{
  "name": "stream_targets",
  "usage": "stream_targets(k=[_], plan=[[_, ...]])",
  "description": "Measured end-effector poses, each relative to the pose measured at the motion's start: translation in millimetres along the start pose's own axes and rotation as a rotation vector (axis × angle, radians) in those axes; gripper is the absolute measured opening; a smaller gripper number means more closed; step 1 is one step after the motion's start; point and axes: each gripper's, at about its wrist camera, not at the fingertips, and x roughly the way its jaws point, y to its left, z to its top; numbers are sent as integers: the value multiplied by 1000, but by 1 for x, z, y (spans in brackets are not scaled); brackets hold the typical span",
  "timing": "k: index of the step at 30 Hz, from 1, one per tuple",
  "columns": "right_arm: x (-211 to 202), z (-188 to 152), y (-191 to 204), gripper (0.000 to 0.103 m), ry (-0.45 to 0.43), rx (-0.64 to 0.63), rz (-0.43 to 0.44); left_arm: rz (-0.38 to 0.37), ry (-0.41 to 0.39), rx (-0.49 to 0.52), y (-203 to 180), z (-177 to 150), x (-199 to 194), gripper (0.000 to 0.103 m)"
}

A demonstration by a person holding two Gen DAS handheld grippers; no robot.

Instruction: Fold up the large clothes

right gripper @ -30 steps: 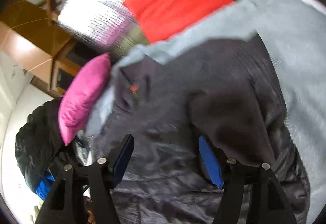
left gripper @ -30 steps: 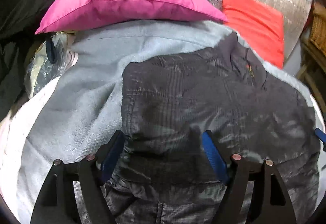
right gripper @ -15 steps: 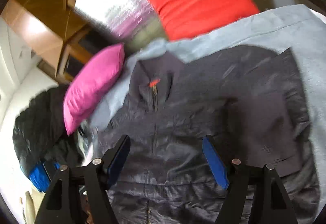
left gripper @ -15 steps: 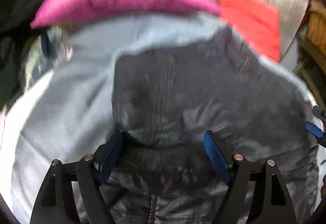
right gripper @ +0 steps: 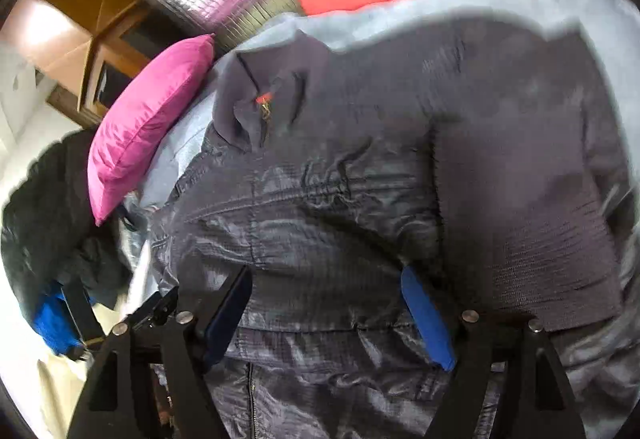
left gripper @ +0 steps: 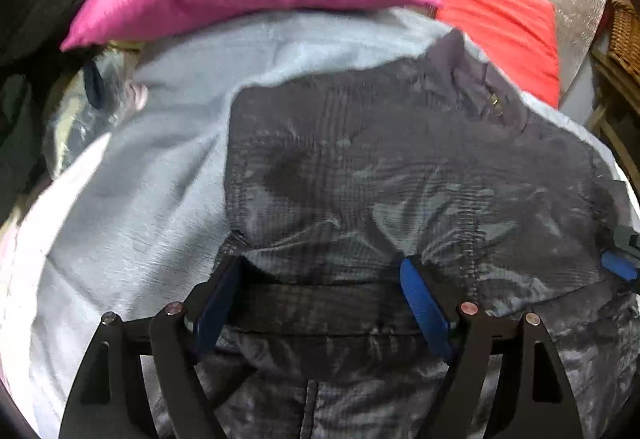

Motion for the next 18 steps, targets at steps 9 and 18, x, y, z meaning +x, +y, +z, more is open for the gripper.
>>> stream_targets(k=[9,18], plan=[[-6,-14,11,80,-1,-77,-37,26,4,17,-5,-11,-10,82],[-5,6,63,80,-84,-176,-36,26,-1,28,-7,-6,-6,82]])
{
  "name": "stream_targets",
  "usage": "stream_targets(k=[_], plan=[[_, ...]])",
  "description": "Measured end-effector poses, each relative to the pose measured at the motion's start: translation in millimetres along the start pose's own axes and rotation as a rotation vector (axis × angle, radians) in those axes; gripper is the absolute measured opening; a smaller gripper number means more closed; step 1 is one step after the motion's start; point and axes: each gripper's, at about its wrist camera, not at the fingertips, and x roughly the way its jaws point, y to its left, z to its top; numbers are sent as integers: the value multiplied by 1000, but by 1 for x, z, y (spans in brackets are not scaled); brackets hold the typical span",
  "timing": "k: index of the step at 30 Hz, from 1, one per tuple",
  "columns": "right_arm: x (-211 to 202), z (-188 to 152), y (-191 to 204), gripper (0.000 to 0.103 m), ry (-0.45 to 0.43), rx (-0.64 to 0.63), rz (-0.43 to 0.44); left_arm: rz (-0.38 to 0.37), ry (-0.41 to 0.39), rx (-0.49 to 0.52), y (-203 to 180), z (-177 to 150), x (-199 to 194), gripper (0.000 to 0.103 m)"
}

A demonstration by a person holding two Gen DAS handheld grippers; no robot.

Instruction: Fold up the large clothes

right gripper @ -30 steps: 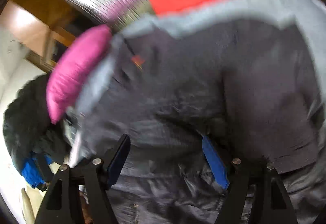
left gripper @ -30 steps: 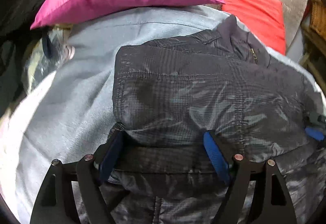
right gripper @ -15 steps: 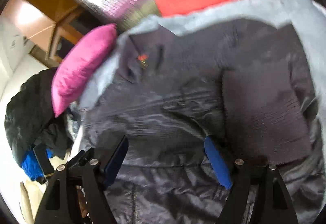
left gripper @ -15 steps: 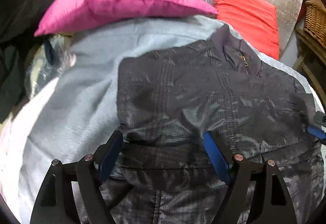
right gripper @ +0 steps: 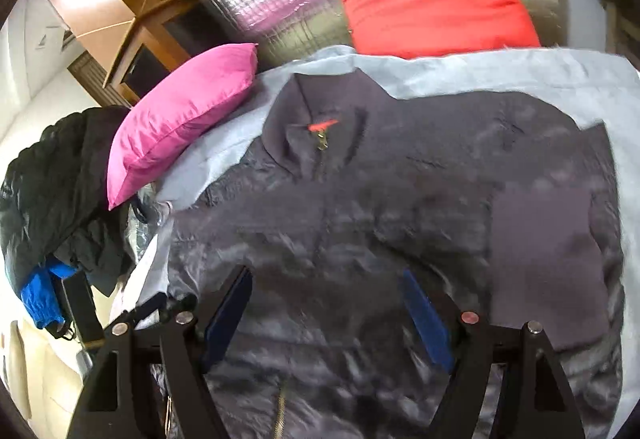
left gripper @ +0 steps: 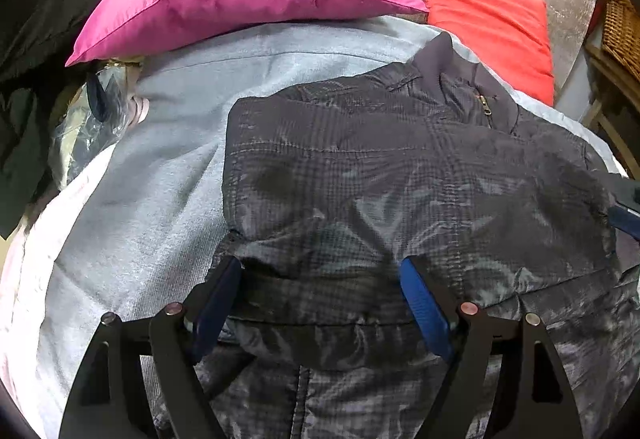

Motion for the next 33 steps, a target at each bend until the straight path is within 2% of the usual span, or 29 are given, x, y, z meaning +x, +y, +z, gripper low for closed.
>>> stream_targets(k=[2,4,6,14,16,19,20,22,24,27,29,32,33], plan=[[8,7,-5,80,23,19,-12,1,-1,4,0,0,0,82],[33,4,-17,80,80,54,-71,0,3,5,0,-1,0,82],[42,2,-28,80,97,97,-68,1,3,11,0,-1,0,82],[-2,-9,3,80,19,22,7,8,1,5,-1,0,0,82],[2,-20,6,80,48,4,13,5,-3,-7,-1,1,-4,82],[26,-33,-6,80,127,0,-43,-26,-27,-20,-4,1,-17,82],[26,-35,-8,80,118,11,-37,-39,-41,-13,-9,1,-22,82],[20,-33,-5,80,93,16,-23,-59,-57,7,-19,2,-27,82],[13,-28,0,80,77,1,-4,-73,-34,44,-34,1,-21,82],[10,-16,4,80,51,-3,2,-22,16,102,-51,-5,-1,82],[17,-8,-1,80,57,22,-14,-7,24,113,-55,-7,5,83],[42,-3,-22,80,119,89,-55,-7,25,118,-56,-7,5,83],[38,-2,-21,80,99,93,-51,-10,27,118,-55,-6,5,84]])
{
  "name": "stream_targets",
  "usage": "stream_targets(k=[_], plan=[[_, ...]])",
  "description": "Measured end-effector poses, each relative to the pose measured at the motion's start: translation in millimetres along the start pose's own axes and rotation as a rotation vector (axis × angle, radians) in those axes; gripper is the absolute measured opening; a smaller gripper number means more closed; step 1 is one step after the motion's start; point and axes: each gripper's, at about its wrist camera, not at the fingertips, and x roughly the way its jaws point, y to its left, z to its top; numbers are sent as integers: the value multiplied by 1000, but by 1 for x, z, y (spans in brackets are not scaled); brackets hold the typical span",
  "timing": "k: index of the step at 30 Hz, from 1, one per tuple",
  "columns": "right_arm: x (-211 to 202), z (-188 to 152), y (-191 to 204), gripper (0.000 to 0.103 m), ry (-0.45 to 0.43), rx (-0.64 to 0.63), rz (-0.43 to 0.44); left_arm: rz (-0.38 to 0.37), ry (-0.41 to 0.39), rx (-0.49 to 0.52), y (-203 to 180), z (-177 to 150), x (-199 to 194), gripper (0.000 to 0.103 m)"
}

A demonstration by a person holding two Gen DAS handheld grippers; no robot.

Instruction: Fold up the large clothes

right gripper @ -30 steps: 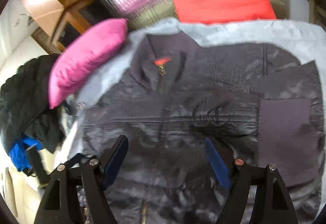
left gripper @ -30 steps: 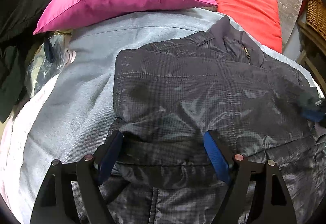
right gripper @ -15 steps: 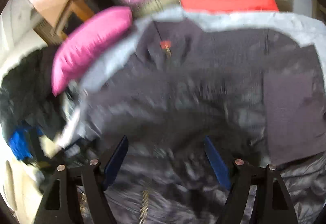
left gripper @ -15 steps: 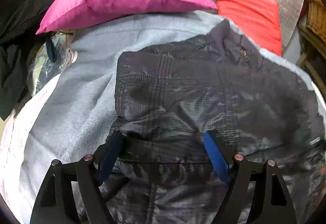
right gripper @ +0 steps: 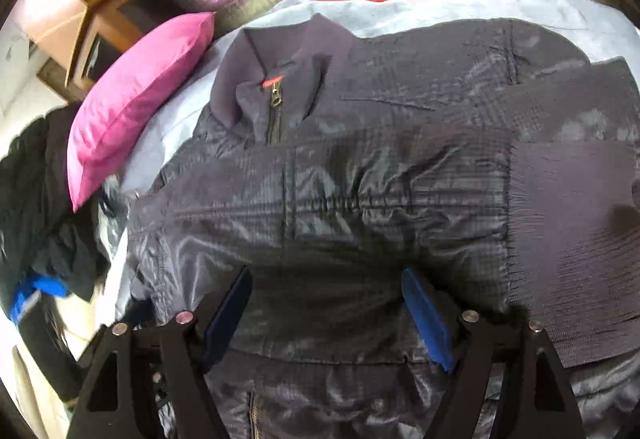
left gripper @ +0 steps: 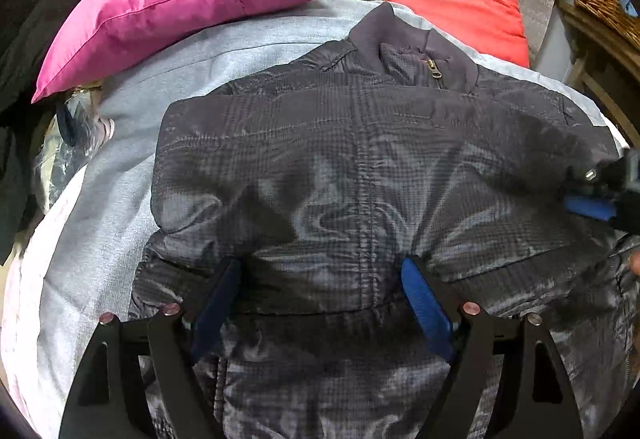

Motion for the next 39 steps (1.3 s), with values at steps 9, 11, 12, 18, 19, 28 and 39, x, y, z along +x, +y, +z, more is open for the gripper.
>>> stream_targets(k=[9,11,12,18,19,28,39], plan=[[-8,8,-7,80,-20,23,-22,6,0,6,-1,-1,2,85],[-1,5,-15,80,-10,43,-3,9,-2,12,-2,-2,3,85],[-6,5,-12,80,-19,43,-5,9,-3,12,-1,-2,4,85],[-36,-6,-2,80,-68,25,36,13,-4,12,-1,-2,6,88],[-37,-11,-4,80,-59,33,31,13,-3,8,0,-2,7,88],[-39,-26,1,80,-50,3,21,3,11,-33,5,2,-1,90],[-26,-43,0,80,-13,-51,30,12,39,-30,0,4,-2,91]])
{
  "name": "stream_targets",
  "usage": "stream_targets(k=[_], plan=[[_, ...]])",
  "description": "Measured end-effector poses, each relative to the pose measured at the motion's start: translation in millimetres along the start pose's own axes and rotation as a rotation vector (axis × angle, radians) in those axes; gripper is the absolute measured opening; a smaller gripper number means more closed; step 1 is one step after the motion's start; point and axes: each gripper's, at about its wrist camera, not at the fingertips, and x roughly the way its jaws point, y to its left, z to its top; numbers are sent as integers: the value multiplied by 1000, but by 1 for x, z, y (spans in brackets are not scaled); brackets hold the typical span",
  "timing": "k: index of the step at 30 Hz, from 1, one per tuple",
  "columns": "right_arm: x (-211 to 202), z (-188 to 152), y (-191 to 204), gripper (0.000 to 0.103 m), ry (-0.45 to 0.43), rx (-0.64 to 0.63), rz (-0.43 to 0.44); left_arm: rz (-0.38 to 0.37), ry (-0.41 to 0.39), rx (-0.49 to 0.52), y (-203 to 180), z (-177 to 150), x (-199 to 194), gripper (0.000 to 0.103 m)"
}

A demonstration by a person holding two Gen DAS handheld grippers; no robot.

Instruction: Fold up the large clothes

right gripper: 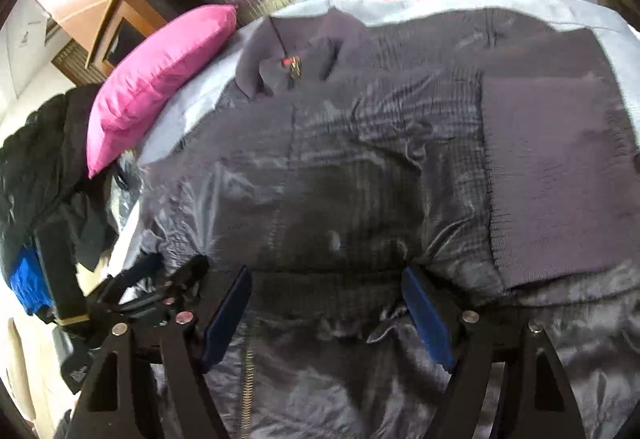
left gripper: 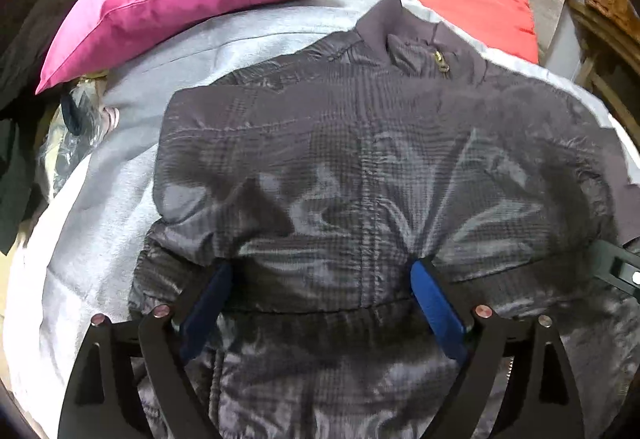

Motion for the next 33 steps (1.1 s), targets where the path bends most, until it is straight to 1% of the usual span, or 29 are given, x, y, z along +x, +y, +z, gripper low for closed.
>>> stream_targets(k=[2,4,9,12,15,17,19,21,24,27,29,33], plan=[[-18,-4,3,80,-25,-20,8,-13,-10,-20,7,-3,-12,91],[-41,-12,4,80,-58,-44,-5,-15,-21,-29,13,-8,-24,91],[-97,-42,-4,80,-113,-38,-20,-24,-40,-47,26,-32,-61,91],[-136,-69,-10,80,-147,-20,-24,-27,-56,-46,32,-50,-84,91],[-170,-97,-14,80,-182,-23,-47,-20,-77,-37,36,-70,-110,91],[-190,-116,-16,80,-200,-21,-64,-30,-86,-36,37,-84,-123,91],[-205,-133,-20,80,-202,-6,-60,-39,-85,-26,37,-101,-136,91],[-217,-152,-25,80,-192,4,-63,-55,-92,-31,42,-122,-150,91],[-231,-185,-39,81,-176,42,-52,-78,-80,-50,56,-158,-166,91],[-233,-214,-59,81,-146,83,-64,-65,-64,-76,75,-188,-176,91],[-232,-228,-71,81,-129,114,-78,-54,-57,-100,87,-203,-180,91],[-234,-252,-97,81,-107,183,-87,-45,-4,-148,115,-235,-177,91]])
